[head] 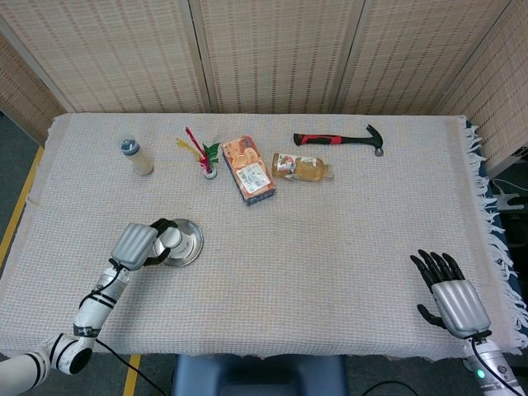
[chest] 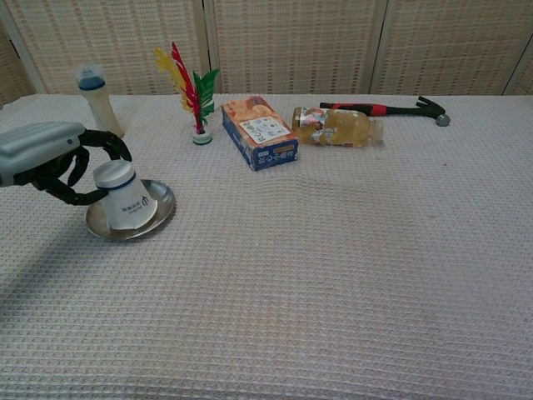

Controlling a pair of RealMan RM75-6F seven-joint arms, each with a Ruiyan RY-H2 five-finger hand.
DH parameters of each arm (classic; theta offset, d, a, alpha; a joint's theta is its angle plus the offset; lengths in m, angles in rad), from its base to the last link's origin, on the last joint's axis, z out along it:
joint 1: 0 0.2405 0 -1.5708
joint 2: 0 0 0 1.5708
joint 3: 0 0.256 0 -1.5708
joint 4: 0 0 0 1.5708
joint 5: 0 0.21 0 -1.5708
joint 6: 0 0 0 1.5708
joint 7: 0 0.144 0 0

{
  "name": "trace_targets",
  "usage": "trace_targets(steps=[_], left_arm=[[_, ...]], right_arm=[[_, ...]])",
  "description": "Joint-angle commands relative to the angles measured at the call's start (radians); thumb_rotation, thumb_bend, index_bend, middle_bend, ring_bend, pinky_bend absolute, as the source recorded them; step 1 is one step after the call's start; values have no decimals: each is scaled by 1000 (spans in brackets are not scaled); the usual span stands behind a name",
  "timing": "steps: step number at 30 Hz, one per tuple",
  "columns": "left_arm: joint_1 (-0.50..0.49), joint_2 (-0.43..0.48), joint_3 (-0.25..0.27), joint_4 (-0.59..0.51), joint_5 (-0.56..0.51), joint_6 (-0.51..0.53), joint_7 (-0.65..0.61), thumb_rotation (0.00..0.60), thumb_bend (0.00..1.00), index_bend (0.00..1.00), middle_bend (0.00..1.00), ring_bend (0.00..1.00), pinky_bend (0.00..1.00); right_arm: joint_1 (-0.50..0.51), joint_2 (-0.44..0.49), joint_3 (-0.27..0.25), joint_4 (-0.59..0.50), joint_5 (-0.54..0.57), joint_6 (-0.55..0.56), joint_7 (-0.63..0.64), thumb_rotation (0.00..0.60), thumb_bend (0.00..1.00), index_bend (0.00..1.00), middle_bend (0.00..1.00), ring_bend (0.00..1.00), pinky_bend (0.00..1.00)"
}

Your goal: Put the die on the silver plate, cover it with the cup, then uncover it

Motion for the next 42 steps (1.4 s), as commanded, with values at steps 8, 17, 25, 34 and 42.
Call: trace_targets(steps=[8, 17, 25, 34, 42], left_arm=[[-13, -92, -15, 201, -8, 16, 17, 600, 493, 681, 850, 658, 771], [-11, -31, 9, 82, 5, -23, -75, 600, 492, 680, 848, 657, 769], [-1, 48, 18, -44, 13, -26, -106, 600, 492, 680, 852, 657, 772], [21, 36, -1, 11, 0, 29, -83, 600, 497, 681, 852, 658, 772], [78, 82, 12, 21, -1, 93, -86, 600, 495, 680, 851, 657, 771]], right_arm=[[0, 1, 3, 2, 4, 0, 3, 600, 180, 0, 0, 0, 0], [-3, 2, 2, 0, 1, 6, 1, 600, 180, 0, 0, 0, 0], [1, 0, 1, 2, 4, -3, 0, 600, 180, 0, 0, 0, 0], [-2, 1, 0, -2, 1, 2, -2, 600, 179, 0, 0, 0, 0], [-1, 2, 0, -2, 1, 1, 0, 600, 180, 0, 0, 0, 0]])
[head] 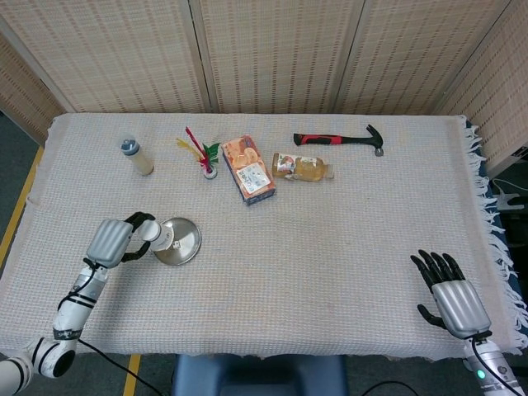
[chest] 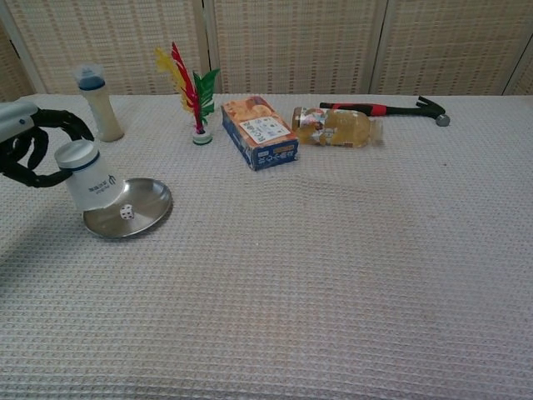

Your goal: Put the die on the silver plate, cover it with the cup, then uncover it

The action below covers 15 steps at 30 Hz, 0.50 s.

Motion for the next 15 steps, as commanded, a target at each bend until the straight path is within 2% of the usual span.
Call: trace_targets(steps=[1, 12, 15], left_arm=[[27, 19, 10, 9, -8, 15, 2, 600, 495, 680, 851, 657, 771], [74, 3, 31, 93, -46, -20, -25, 600, 489, 665, 830, 657, 769], [73, 3, 38, 98, -46, -42, -25, 600, 471, 598, 774, 636, 754]], right_arm=[[0, 0, 0, 0, -1, 1, -1, 600, 180, 0, 0, 0, 0], [-4, -1, -5, -5, -10, 7, -6, 600, 180, 0, 0, 0, 0], [-6, 0, -5, -7, -12, 12, -6, 600, 180, 0, 0, 0, 0]])
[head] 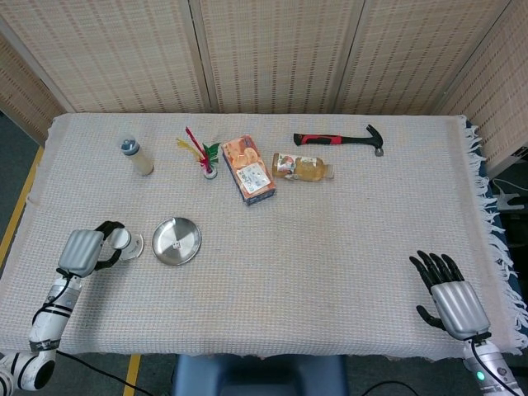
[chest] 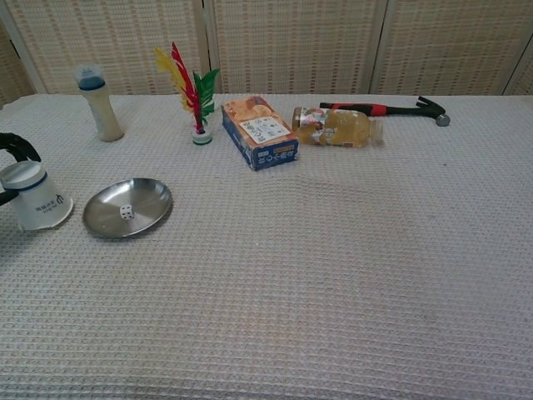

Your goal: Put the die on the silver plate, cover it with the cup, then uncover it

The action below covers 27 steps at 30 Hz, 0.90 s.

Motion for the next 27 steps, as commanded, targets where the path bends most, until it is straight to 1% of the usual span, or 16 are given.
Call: trace_targets(steps=[1, 3, 5, 6, 9, 10, 11, 13, 14, 17, 19, 22, 24, 25, 27], left_arm=[[0, 2, 8, 1, -1, -23, 0, 600, 457, 539, 724, 617, 744], [0, 14, 12, -17, -5, -40, 1, 600, 437, 375, 581, 590, 733], [2, 31, 11, -45, -10, -52, -1, 600, 418, 190, 397, 560, 732], [3, 39, 11, -58, -13, -56, -3, 600, 411, 131, 321, 538, 732], [10, 68, 11, -101, -16, -60, -10, 600, 394, 21, 151, 466, 719], [14, 77, 12, -112, -15, -57, -12, 600, 389, 8, 118, 439, 711], [19, 86, 13, -125, -13, -50, -15, 600, 384, 0, 78, 389, 695], [27, 102, 16, -144, -9, -43, -16, 600, 377, 0, 30, 293, 645], [33, 110, 17, -158, -7, -34, -17, 600, 373, 0, 13, 231, 595], [47, 125, 21, -179, 1, -15, -27, 600, 362, 0, 1, 105, 470], [62, 130, 21, -192, 11, 15, -39, 600, 358, 0, 0, 33, 387], [102, 137, 24, -213, 32, 96, -45, 600, 355, 0, 0, 0, 251], [150, 142, 36, -236, 51, 178, -44, 600, 350, 0, 0, 0, 165], [181, 142, 46, -245, 63, 225, -44, 600, 347, 0, 0, 0, 137], [223, 136, 65, -243, 80, 284, -44, 600, 345, 0, 0, 0, 92]], right_arm=[[-1, 1, 0, -1, -1, 2, 0, 600, 180, 0, 0, 0, 0], [-1, 1, 0, -2, -1, 1, 0, 600, 179, 0, 0, 0, 0], [-1, 1, 0, -2, -1, 0, 0, 600, 180, 0, 0, 0, 0], [0, 1, 0, -2, -1, -1, 0, 600, 180, 0, 0, 0, 0], [0, 1, 0, -3, 1, -2, 0, 600, 179, 0, 0, 0, 0], [0, 1, 0, -3, 1, -2, 0, 600, 179, 0, 0, 0, 0], [0, 1, 0, -3, 0, -1, 0, 600, 180, 0, 0, 0, 0], [-1, 1, -1, -4, -2, 0, -1, 600, 180, 0, 0, 0, 0], [-1, 1, -1, -5, -3, 1, -2, 600, 180, 0, 0, 0, 0], [-2, 2, -2, -7, -5, 3, -3, 600, 180, 0, 0, 0, 0], [-3, 3, -3, -9, -7, 4, -3, 600, 180, 0, 0, 0, 0], [-6, 5, -4, -11, -12, 12, -3, 600, 180, 0, 0, 0, 0], [-9, 6, -4, -12, -17, 20, -2, 600, 180, 0, 0, 0, 0], [-10, 6, -3, -11, -20, 24, 0, 600, 180, 0, 0, 0, 0], [-11, 6, -2, -8, -24, 30, 3, 600, 180, 0, 0, 0, 0]])
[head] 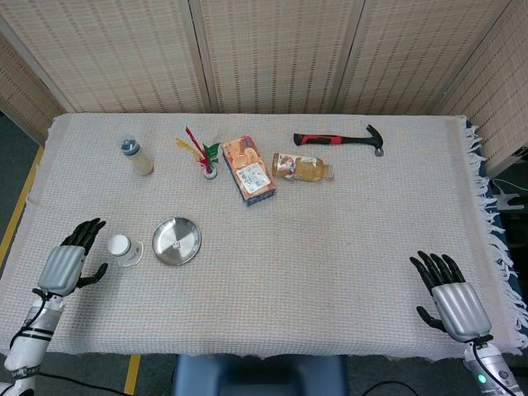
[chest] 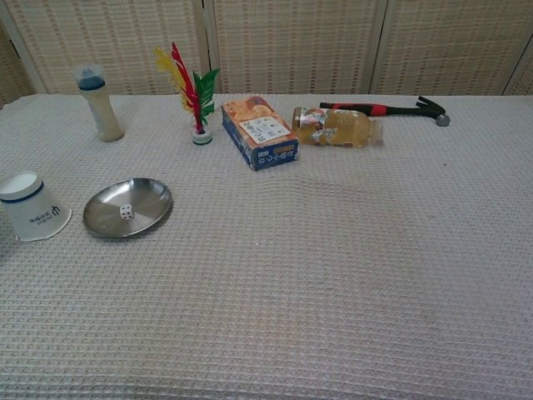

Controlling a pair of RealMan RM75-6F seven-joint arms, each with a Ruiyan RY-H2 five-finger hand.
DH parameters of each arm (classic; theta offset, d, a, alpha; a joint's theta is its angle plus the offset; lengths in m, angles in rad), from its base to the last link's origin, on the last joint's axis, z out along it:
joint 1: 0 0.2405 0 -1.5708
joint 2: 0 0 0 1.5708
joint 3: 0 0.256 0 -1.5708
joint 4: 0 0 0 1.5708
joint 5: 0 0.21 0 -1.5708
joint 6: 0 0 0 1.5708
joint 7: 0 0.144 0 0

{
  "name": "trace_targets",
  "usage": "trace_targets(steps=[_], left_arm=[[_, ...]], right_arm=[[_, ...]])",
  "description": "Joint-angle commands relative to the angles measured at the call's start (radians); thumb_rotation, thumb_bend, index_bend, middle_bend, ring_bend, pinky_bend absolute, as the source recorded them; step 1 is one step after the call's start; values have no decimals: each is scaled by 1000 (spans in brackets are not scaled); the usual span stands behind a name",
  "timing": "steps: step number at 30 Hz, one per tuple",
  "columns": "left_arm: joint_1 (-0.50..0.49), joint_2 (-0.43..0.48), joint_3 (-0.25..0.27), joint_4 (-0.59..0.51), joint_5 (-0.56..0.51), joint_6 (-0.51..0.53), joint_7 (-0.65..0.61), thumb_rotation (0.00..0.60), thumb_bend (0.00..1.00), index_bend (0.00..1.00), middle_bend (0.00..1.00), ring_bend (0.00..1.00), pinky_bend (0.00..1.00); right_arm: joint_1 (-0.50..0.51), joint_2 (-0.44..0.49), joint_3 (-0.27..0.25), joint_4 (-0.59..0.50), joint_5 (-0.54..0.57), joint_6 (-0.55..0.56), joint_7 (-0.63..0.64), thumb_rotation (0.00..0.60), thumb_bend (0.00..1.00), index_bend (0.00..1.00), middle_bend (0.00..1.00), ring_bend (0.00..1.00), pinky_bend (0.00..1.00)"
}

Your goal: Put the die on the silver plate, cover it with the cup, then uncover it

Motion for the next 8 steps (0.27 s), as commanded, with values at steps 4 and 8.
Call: trace_targets(steps=[4, 8], left_arm=[[139, 18, 60, -32, 72, 182, 15, 600, 338, 0, 0, 0, 34], [147, 33, 62, -43, 100, 199, -6, 600, 330, 0, 0, 0, 28]], right_arm=[[0, -6, 1, 17, -22, 14, 15, 600, 180, 0, 0, 0, 0], [-1, -6, -3, 17, -32, 16, 19, 600, 180, 0, 0, 0, 0]])
